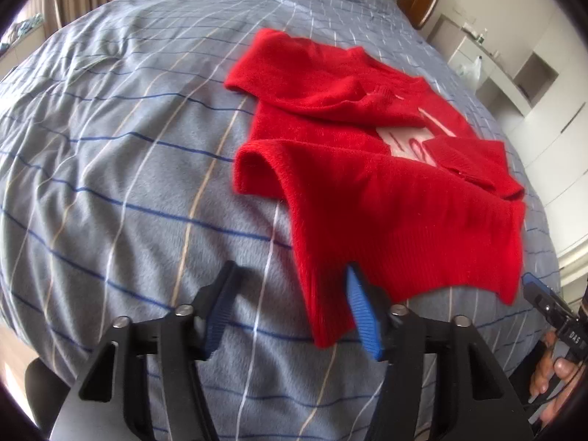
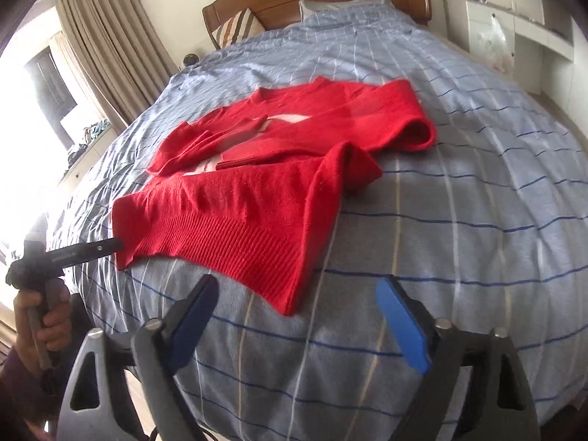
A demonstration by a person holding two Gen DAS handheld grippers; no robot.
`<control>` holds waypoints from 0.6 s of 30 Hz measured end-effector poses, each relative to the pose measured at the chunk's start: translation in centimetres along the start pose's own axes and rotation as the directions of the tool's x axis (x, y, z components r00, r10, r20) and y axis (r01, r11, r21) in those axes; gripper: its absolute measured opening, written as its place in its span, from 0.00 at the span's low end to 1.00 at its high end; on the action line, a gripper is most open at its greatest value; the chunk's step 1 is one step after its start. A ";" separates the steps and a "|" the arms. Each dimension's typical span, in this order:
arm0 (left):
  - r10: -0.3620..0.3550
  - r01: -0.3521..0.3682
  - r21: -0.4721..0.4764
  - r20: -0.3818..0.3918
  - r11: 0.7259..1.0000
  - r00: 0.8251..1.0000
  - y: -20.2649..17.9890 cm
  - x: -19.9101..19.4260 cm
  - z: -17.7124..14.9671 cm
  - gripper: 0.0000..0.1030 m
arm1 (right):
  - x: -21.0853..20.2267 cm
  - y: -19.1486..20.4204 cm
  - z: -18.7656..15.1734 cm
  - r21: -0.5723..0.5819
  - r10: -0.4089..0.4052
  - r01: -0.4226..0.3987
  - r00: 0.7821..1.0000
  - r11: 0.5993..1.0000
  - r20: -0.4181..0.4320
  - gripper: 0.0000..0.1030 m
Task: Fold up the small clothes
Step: 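Grasp the sweater hem with both grippers and lift it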
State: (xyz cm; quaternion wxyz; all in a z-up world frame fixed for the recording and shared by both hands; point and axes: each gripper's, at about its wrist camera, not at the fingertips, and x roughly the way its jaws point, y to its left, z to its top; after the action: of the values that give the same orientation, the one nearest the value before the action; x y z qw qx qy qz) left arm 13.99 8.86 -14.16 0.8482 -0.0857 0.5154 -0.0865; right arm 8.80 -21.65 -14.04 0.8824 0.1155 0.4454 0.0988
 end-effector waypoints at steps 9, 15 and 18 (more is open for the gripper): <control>-0.070 0.071 0.058 -0.021 0.996 0.997 1.9 -5.2 -1.6 0.02 | -1.3 -1.5 -0.4 0.090 0.139 -0.132 0.988 0.987 -0.073 0.03; -0.011 0.023 0.108 -0.114 0.994 0.993 2.7 -6.0 -6.5 0.02 | -5.6 -1.3 -5.7 0.147 0.195 -0.169 0.963 0.975 -0.186 0.03; 0.042 -0.027 0.105 -0.139 0.994 0.989 2.6 -4.0 -7.2 0.02 | -3.4 -1.4 -7.6 0.153 0.140 -0.105 0.960 0.983 -0.241 0.03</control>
State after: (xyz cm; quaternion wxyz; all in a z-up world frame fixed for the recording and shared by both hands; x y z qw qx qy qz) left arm 5.90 11.95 -14.61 0.8143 -0.0266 0.5705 -0.1042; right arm 0.73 -23.09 -16.23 0.8010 0.1904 0.5510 0.1361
